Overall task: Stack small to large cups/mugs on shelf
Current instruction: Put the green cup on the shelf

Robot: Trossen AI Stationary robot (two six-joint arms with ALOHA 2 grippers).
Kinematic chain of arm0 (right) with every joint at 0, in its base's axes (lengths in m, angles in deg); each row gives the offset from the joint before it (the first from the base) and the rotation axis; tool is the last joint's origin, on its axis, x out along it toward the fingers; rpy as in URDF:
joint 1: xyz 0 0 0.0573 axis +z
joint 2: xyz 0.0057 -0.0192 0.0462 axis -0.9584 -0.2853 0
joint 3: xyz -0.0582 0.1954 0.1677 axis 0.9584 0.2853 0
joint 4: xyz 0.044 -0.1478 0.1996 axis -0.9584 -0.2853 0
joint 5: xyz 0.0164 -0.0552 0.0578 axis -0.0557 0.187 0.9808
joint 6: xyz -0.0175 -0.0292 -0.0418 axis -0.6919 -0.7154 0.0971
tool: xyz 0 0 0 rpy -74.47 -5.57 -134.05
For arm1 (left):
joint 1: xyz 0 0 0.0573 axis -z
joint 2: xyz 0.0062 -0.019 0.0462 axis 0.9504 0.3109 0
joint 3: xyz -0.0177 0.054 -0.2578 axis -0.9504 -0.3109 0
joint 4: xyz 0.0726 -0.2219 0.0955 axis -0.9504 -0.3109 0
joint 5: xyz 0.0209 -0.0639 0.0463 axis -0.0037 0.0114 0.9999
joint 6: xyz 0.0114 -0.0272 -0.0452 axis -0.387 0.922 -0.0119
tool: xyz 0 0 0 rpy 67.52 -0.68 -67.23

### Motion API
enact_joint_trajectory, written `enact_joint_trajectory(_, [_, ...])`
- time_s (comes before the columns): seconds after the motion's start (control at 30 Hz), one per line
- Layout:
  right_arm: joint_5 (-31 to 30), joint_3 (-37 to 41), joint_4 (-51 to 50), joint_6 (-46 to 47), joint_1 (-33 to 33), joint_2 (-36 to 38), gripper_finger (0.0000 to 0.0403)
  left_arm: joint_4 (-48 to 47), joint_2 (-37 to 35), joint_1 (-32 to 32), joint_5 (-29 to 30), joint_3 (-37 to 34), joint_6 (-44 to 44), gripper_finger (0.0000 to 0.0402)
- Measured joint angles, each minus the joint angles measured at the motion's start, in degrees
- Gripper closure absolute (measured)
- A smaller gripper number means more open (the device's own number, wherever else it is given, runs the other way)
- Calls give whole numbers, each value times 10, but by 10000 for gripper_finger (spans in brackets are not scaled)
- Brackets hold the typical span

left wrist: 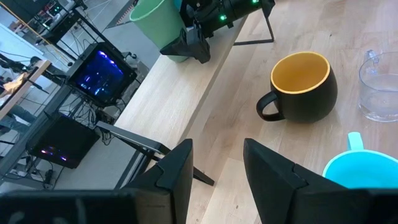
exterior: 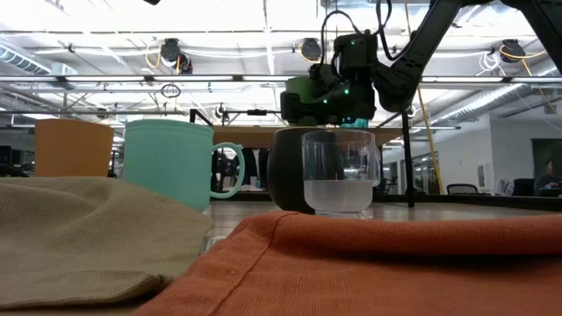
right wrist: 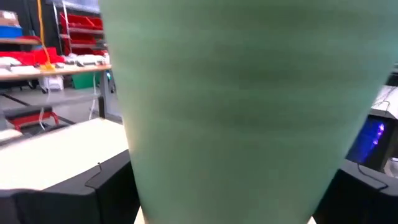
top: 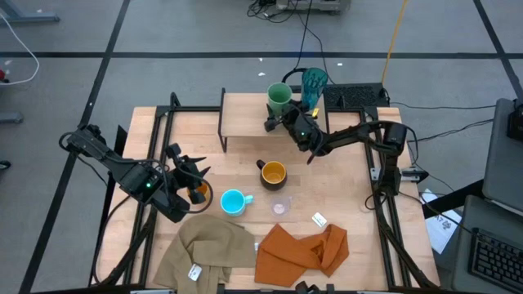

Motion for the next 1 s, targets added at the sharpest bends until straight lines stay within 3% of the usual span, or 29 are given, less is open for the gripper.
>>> enact_joint_trajectory(1.0, [3, 0, -89, 8, 1, 19, 48, 0, 0, 0, -3, 0, -2, 259])
